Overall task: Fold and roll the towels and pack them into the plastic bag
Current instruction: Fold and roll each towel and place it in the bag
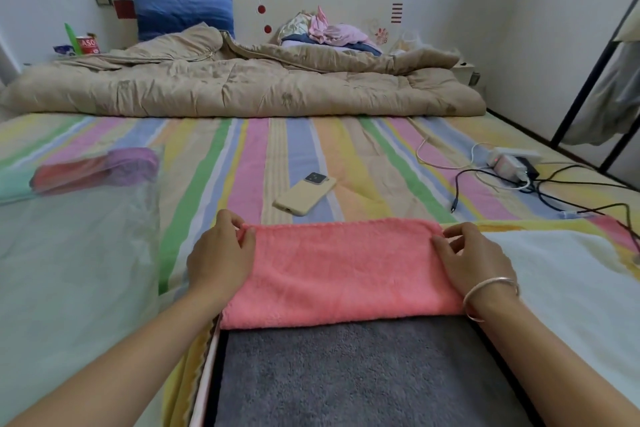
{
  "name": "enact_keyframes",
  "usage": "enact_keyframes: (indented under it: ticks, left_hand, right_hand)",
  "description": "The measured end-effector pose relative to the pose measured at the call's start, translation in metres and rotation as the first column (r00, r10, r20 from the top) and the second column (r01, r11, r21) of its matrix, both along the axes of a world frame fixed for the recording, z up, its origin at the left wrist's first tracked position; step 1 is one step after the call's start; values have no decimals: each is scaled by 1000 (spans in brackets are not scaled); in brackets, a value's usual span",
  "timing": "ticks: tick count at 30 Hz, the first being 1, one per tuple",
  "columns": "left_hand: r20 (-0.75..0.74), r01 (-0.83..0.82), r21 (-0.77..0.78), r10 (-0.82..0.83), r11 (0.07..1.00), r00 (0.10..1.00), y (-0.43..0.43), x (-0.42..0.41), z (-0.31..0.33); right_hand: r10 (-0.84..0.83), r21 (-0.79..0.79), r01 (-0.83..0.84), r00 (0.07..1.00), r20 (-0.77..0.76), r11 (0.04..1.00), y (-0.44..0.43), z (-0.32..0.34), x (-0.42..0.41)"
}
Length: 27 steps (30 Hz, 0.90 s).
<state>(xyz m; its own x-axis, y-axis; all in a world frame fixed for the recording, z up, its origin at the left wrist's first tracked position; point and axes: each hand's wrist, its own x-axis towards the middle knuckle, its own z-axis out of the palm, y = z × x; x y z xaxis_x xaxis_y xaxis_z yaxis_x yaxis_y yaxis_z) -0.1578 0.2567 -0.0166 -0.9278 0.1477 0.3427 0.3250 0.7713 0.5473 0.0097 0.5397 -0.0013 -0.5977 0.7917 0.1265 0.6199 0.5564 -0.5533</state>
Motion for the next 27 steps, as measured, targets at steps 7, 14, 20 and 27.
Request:
enact_keyframes:
  ticks: [7, 14, 20, 27]
  left_hand:
    - [-360, 323, 96, -269, 942, 893, 14, 39, 33]
    - [110, 503, -577, -550, 643, 828, 48, 80, 3]
    - [115, 534, -546, -574, 646, 811, 45, 79, -2]
    - [276, 161, 601, -392, 783, 877, 10, 67, 33]
  right_hand:
    - [3, -620, -142, 975, -220, 772, -79, 43, 69]
    - [-489, -860, -498, 725, -485, 115, -114, 13, 70]
    - [-490, -792, -309, 651, -580, 526, -130, 7, 40]
    - [436, 246, -381, 868, -236, 891, -151, 10, 18]
